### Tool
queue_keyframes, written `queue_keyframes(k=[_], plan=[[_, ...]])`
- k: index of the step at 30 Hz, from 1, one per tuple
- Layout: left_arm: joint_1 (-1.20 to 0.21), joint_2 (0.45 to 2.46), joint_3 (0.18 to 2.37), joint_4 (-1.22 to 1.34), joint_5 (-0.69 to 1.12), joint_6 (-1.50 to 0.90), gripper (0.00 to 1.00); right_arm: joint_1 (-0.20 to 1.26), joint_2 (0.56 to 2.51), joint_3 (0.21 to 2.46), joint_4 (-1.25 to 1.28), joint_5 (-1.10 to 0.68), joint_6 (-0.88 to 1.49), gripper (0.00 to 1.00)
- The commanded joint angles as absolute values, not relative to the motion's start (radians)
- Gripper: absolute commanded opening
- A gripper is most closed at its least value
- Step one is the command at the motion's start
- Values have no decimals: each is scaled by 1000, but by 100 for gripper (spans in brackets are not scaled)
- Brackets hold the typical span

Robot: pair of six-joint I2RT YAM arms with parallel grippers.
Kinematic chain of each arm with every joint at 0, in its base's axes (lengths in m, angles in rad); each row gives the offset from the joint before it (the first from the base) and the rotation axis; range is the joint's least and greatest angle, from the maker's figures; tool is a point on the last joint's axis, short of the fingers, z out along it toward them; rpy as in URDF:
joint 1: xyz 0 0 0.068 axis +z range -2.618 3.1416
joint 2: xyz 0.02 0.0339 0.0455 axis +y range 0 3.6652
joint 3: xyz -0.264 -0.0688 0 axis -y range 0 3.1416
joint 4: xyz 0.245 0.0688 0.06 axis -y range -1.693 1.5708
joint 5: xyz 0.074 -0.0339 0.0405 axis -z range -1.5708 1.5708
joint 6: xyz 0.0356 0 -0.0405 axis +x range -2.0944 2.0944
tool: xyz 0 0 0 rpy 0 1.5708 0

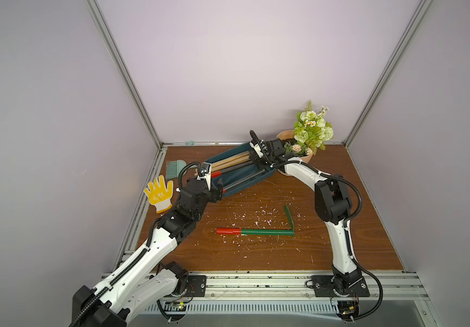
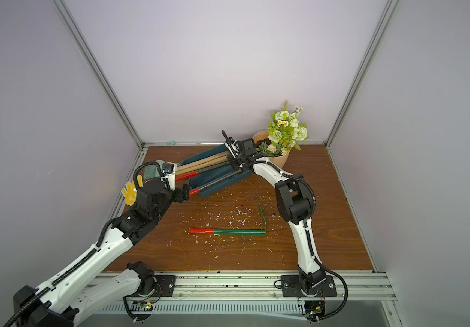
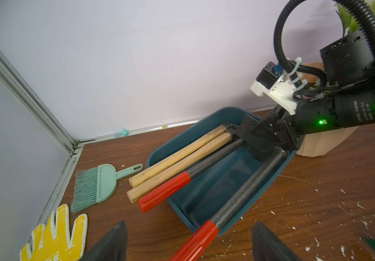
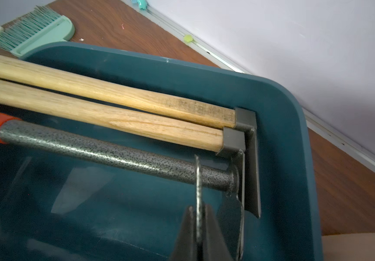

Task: Put the small hoe into the storage box
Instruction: Place the hoe in the storage box.

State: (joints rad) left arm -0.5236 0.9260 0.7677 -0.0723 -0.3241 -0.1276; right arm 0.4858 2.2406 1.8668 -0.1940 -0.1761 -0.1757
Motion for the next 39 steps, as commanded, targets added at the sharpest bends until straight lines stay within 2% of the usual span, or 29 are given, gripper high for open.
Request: queue_keyframes(k=[1, 26, 32, 39], plan=[[-516, 935, 789, -87, -345, -151, 87, 468, 2217, 1872, -121, -185, -169, 0], [-515, 968, 804, -105, -364, -150, 87, 423, 2315, 1879, -60, -256, -147, 1], [-515, 965, 802, -104, -362, -150, 87, 424, 2277, 1868, -77, -265, -158, 21], [-515, 963, 795, -94, -353, -150, 87, 425, 2177, 1830, -84, -280, -179, 29]])
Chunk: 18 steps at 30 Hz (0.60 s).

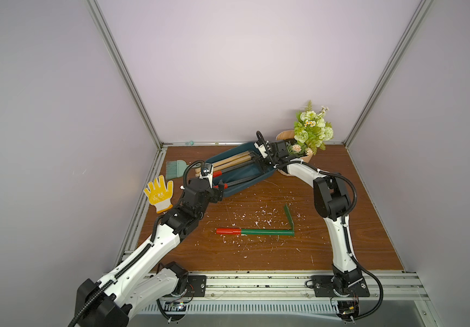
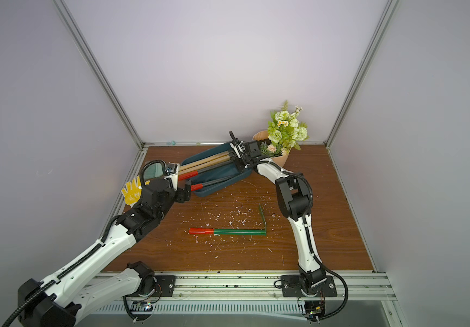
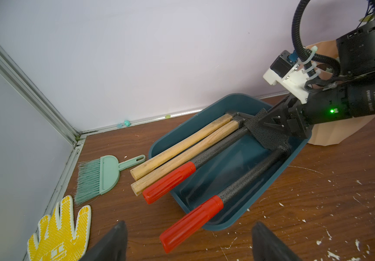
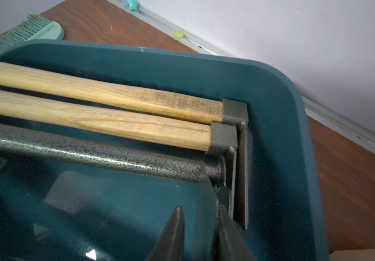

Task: Put the small hoe into the storage box
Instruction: Place the hoe in the storage box.

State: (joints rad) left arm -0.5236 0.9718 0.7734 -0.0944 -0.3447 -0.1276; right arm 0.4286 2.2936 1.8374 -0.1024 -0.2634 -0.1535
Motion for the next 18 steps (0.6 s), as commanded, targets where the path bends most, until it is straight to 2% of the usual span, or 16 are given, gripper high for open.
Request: queue_keyframes(k=[1, 9, 18], plan=[[-515, 963, 795, -94, -352, -150, 87, 426, 2156, 1816, -82, -277, -181, 29], [-515, 965, 788, -72, -350, -151, 87, 456, 1893, 1610, -48, -201, -175, 31], [-515, 1030, 758, 23, -329, -158, 87, 548, 1519, 1149, -119, 4, -54, 33]])
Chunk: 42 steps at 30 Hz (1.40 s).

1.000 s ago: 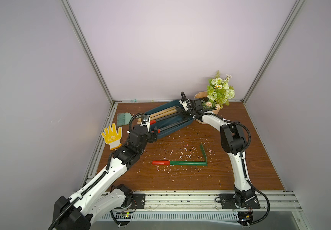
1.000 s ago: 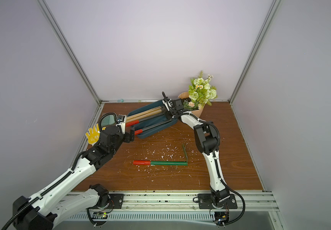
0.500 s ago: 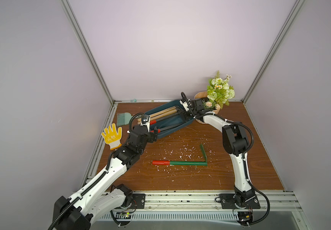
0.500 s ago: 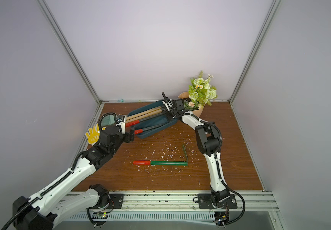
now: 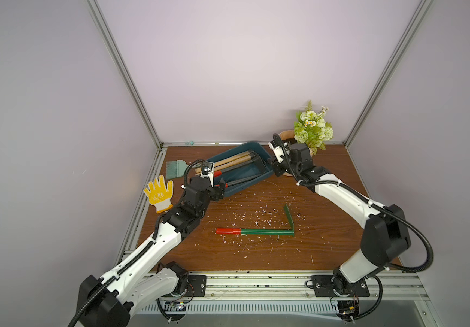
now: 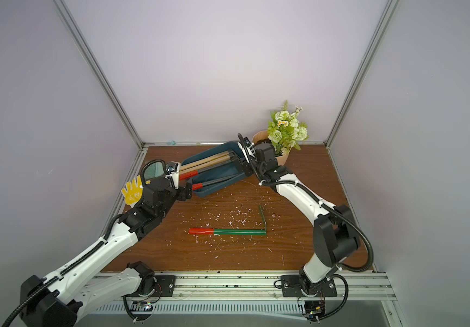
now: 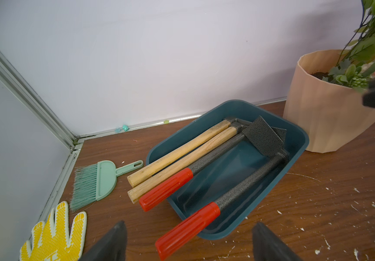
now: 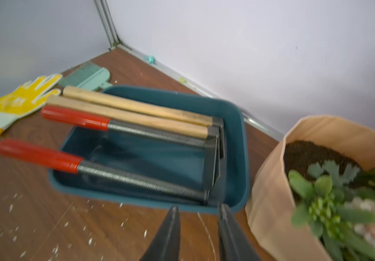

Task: Put the small hoe into the storage box
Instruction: Place the hoe in the storage box, then pick up the hoe from the center of the board.

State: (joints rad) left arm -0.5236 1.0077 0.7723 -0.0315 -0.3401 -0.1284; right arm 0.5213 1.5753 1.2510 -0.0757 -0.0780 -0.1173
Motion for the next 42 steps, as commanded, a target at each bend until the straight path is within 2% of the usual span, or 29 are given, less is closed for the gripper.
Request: queue_keyframes(k=[1, 6, 11, 21, 34, 38, 42], plan=[[-515, 1042, 755, 35, -322, -158, 87, 561, 1484, 1096, -132, 20, -32, 34], [-515, 1087, 742, 103, -296, -159, 87, 594, 1333, 895, -176, 92, 67, 36], [-514, 1112, 741, 115, -272, -159, 87, 595, 1265, 811, -207, 94, 132, 36], [-515, 1099, 735, 98, -292, -158, 88, 596, 1283, 693, -114, 47, 204, 36], [-515, 1107, 733, 97, -295, -157, 88, 597, 1390, 679, -67, 60, 196, 36], [-515, 1109, 731, 97, -300, -157, 88, 597, 1405, 694, -61, 68, 195, 29], [-515, 1109, 730, 94, -304, -156, 88, 597, 1411, 732, -82, 94, 177, 7]])
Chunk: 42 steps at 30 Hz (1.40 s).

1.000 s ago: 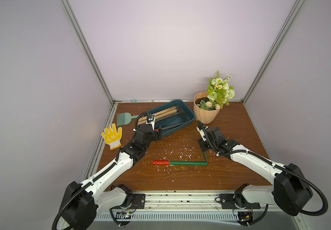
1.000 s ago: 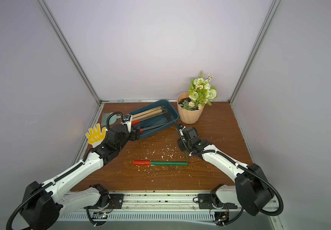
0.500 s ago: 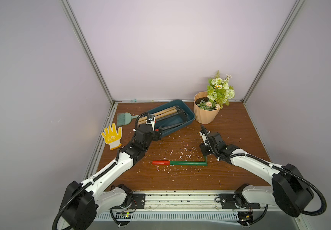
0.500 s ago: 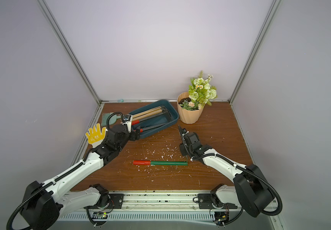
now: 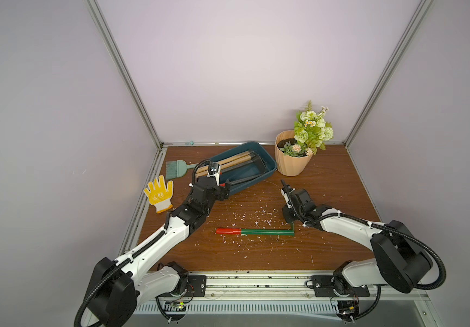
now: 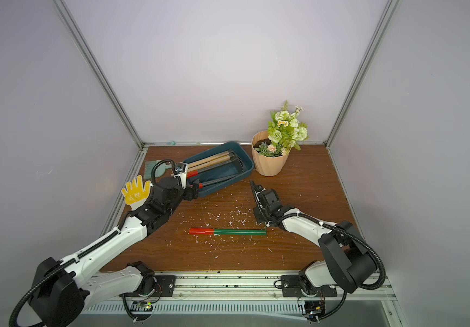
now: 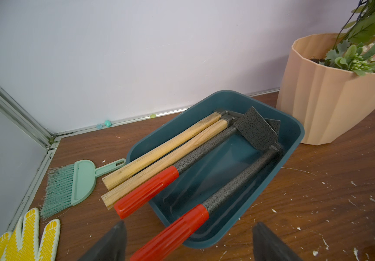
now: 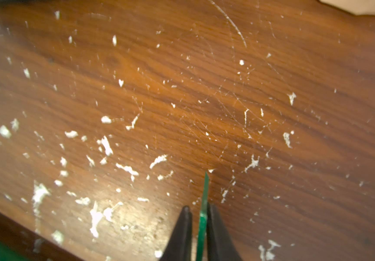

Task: Put the small hoe into the storage box
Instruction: Pick up the hoe from the center of the board, then place the hoe in the storage box.

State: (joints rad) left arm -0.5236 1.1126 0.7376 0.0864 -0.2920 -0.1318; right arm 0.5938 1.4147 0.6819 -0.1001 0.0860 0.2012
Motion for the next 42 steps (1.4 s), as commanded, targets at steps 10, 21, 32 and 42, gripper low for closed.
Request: queue_keyframes(k=[10, 21, 32, 42], plan=[[-515, 1105, 739, 91, -294, -159, 87, 595, 1432, 956, -149, 113, 44, 0], [-515, 1002, 793, -2, -297, -149, 87, 569, 1784, 1574, -144, 10, -169, 0], [-515, 974, 821, -59, -353, -139, 88, 518, 2252, 2221, -220, -154, -166, 0], [-514, 966, 838, -84, -401, -120, 88, 505, 2386, 2326, -203, -175, -145, 0]])
